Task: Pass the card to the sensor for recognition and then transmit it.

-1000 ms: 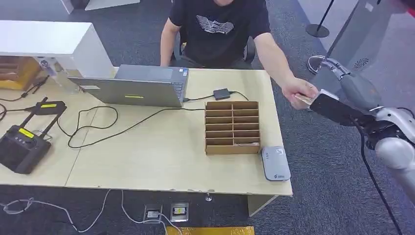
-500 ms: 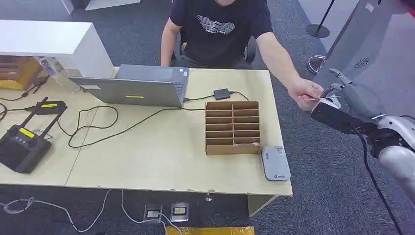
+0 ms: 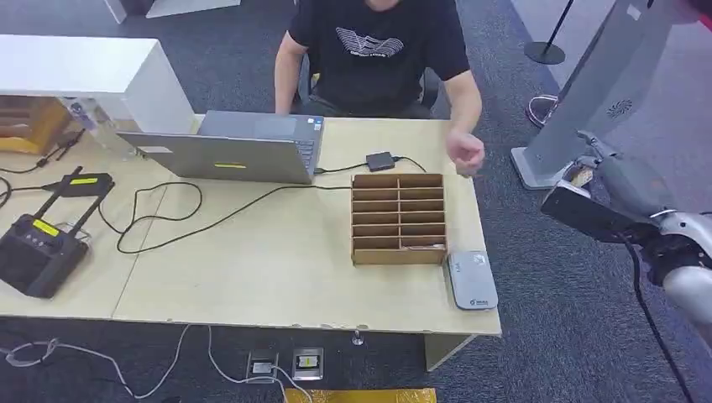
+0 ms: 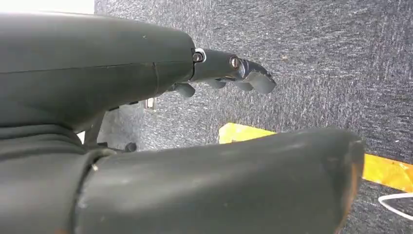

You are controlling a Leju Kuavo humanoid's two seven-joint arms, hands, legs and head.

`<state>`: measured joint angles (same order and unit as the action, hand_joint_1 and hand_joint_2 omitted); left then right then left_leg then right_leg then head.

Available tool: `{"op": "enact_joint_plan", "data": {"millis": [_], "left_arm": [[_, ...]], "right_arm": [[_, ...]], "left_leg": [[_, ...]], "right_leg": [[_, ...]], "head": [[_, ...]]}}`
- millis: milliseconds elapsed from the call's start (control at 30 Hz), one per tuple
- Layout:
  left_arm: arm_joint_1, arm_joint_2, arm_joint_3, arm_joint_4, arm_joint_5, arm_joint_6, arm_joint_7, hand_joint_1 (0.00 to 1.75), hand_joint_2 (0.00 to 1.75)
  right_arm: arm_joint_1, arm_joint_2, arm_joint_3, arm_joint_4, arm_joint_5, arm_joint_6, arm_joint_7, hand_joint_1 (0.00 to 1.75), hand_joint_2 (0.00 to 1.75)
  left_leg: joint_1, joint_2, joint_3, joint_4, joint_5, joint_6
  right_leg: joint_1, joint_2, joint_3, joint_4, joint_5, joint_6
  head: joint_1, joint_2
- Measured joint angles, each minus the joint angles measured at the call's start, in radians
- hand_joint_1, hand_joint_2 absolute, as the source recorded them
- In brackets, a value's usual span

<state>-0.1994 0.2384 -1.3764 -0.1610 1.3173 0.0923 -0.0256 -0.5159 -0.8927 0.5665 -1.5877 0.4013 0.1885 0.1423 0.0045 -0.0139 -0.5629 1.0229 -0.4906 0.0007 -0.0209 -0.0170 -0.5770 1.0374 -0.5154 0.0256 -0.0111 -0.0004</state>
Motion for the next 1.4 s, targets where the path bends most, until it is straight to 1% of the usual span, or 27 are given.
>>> {"op": "enact_joint_plan", "data": {"millis": [133,233,400,500,667,867,933,1033,1200,1400], "left_arm": [[0.000,0.000,0.000,0.000,0.000,0.000,-0.003,0.00,0.00],[0.000,0.000,0.000,0.000,-0.005,-0.002,-0.003,0.00,0.00],[0.000,-0.002,0.000,0.000,-0.011,-0.002,-0.003,0.00,0.00],[0.000,-0.003,0.000,0.000,-0.011,-0.001,-0.003,0.00,0.00],[0.000,-0.003,0.000,0.000,-0.012,0.003,-0.003,0.00,0.00],[0.000,-0.004,0.002,0.000,-0.008,0.008,-0.001,0.00,0.00],[0.000,-0.006,0.003,0.000,-0.007,0.008,0.005,0.00,0.00],[0.000,-0.008,0.005,0.000,-0.007,0.008,0.011,0.00,0.00],[0.000,-0.013,0.006,0.000,-0.007,0.014,0.013,0.00,0.00],[0.000,-0.016,0.006,0.000,-0.007,0.016,0.015,0.00,0.00]], "right_arm": [[0.018,0.000,-0.015,-0.015,0.003,0.002,0.002,1.75,1.75],[0.063,0.001,-0.018,-0.030,0.003,-0.002,0.012,1.75,1.75],[0.151,0.018,-0.005,-0.036,0.025,-0.052,0.018,1.75,1.75],[0.178,0.032,0.014,-0.036,0.029,-0.076,0.019,1.75,1.75],[0.195,0.048,0.025,-0.036,0.024,-0.087,0.021,1.75,1.75],[0.208,0.069,0.048,-0.030,0.008,-0.139,0.011,1.75,1.75],[0.207,0.077,0.054,-0.023,0.009,-0.145,0.008,1.75,1.75],[0.207,0.098,0.069,-0.004,0.017,-0.147,0.000,1.75,1.75],[0.206,0.154,0.094,0.042,0.030,-0.150,-0.010,1.75,1.75],[0.204,0.185,0.108,0.070,0.032,-0.151,-0.011,1.75,1.75]], "left_leg": [[0.000,0.000,0.000,0.000,0.000,0.000],[0.000,0.000,0.000,0.000,0.000,0.000],[0.000,0.000,0.000,0.000,0.000,-0.001],[0.000,0.000,0.000,0.000,0.000,-0.001],[0.000,0.000,0.000,0.000,0.000,-0.001],[0.000,0.000,0.000,0.000,0.000,-0.001],[0.000,0.000,0.000,0.000,0.000,-0.001],[0.000,0.000,-0.001,0.000,0.000,-0.001],[0.000,0.000,0.000,0.000,0.000,-0.001],[0.000,0.000,-0.001,0.000,0.000,-0.001]], "right_leg": [[0.000,0.000,0.000,0.000,0.000,0.000],[0.000,0.000,0.000,0.000,0.000,0.000],[0.000,0.000,0.000,0.000,0.000,0.000],[0.000,0.000,0.000,0.000,0.000,0.000],[0.000,0.000,0.000,0.000,0.000,0.000],[0.000,0.001,0.000,0.000,0.000,0.000],[0.000,0.000,0.000,0.000,0.000,0.000],[0.000,0.000,0.000,0.000,0.000,0.000],[0.000,0.000,0.000,0.000,0.000,0.000],[0.000,0.000,0.000,0.000,0.000,0.000]], "head": [[0.000,0.000],[0.000,0.000],[0.000,0.000],[0.000,0.000],[0.000,0.000],[0.000,0.000],[0.000,0.000],[0.000,0.000],[0.000,0.000],[0.000,0.000]]}}
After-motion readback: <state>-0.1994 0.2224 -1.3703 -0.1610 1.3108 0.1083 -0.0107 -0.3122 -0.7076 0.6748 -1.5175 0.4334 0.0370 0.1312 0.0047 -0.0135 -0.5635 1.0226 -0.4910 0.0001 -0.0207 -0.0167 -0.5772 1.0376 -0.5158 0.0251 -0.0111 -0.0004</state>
